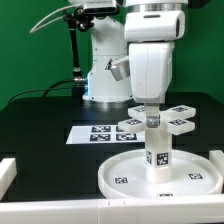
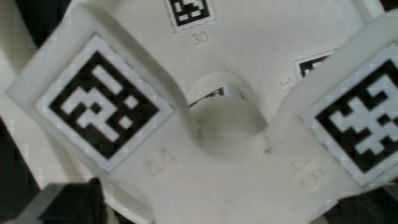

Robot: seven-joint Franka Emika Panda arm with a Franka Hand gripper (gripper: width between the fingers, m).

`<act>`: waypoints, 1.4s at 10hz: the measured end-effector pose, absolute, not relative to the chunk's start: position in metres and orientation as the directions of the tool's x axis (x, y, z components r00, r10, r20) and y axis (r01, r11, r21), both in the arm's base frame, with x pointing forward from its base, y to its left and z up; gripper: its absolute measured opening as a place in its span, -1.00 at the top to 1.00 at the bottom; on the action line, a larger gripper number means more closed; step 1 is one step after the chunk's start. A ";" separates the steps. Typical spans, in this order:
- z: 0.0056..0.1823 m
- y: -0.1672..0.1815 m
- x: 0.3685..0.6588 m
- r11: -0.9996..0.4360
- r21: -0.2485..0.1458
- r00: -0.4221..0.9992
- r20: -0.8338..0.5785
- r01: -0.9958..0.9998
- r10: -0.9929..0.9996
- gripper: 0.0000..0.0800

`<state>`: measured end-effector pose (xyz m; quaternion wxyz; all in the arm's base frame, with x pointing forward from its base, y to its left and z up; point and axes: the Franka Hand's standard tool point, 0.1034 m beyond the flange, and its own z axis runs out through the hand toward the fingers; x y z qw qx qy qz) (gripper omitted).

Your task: Assemble round table

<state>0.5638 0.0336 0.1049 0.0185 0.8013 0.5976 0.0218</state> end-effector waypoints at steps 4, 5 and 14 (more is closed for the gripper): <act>0.105 0.032 0.564 -0.287 0.057 0.286 0.013 0.956 0.958 -0.10; 0.105 0.032 0.564 -0.288 0.057 0.287 0.013 0.956 0.958 -0.10; 0.104 0.036 0.561 -0.904 0.008 0.902 0.057 0.428 0.428 -0.11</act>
Offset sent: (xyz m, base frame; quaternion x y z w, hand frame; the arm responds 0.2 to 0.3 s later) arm 0.0000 0.0000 0.0000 0.0000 0.0000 0.0000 1.0000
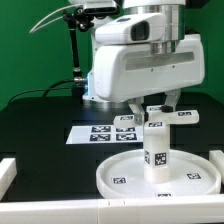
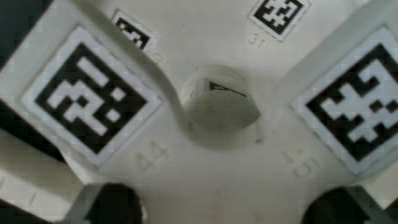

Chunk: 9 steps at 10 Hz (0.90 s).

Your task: Assemble round table

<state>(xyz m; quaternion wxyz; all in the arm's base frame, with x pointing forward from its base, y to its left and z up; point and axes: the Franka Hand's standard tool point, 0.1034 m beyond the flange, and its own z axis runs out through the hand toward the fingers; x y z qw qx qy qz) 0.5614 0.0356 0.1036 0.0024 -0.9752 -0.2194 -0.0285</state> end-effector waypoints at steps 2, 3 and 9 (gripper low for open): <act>0.103 0.037 0.562 -0.947 0.003 0.945 0.063 0.320 0.320 -0.11; 0.103 0.037 0.562 -0.972 -0.002 0.970 0.063 0.234 0.233 -0.11; 0.103 0.037 0.561 -0.966 -0.039 0.965 0.050 -0.255 -0.257 -0.11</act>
Offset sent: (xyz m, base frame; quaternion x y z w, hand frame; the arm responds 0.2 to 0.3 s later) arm 0.0000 0.0000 0.0000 0.0000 0.0000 0.1938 0.9810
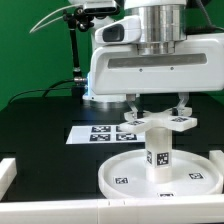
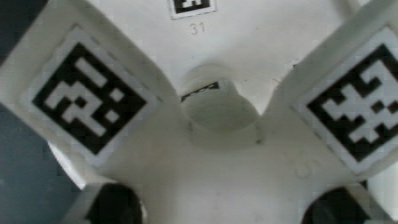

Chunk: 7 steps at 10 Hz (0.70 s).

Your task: Assemble round table

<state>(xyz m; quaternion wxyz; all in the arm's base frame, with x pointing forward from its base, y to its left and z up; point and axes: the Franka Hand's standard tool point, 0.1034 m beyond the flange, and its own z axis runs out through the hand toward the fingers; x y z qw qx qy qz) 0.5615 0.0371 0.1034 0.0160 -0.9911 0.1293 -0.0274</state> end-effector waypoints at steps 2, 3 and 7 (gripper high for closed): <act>0.103 0.037 0.561 -0.873 -0.064 0.873 0.031 -0.484 -0.487 -0.11; 0.103 0.036 0.561 -0.801 -0.076 0.803 0.017 -0.594 -0.596 -0.11; 0.103 0.036 0.559 -0.487 -0.109 0.495 -0.054 -0.866 -0.867 -0.11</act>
Offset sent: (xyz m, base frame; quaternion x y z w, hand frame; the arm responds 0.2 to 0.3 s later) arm -0.0139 0.0027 -0.0081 0.0344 -0.0070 0.3795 0.9245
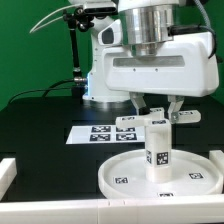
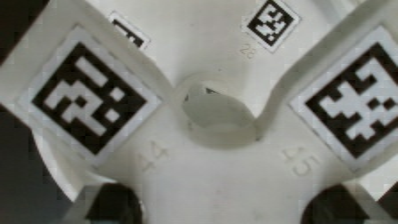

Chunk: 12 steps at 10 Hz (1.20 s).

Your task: Assemble round table

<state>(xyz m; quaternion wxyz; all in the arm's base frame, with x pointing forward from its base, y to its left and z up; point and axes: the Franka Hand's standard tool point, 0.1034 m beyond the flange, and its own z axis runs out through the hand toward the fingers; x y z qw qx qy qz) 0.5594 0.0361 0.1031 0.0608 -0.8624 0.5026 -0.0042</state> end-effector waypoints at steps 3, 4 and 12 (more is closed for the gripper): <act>0.103 0.036 0.560 -0.272 -0.092 0.280 -0.096 -0.958 -0.955 -0.11; 0.103 0.035 0.560 -0.180 -0.087 0.189 -0.115 -0.980 -0.975 -0.11; 0.121 0.043 0.562 -0.098 -0.072 0.109 -0.159 -0.993 -0.981 -0.60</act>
Offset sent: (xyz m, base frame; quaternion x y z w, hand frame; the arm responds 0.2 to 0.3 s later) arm 0.0011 -0.0073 -0.0031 -0.0221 -0.0189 0.2298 0.9728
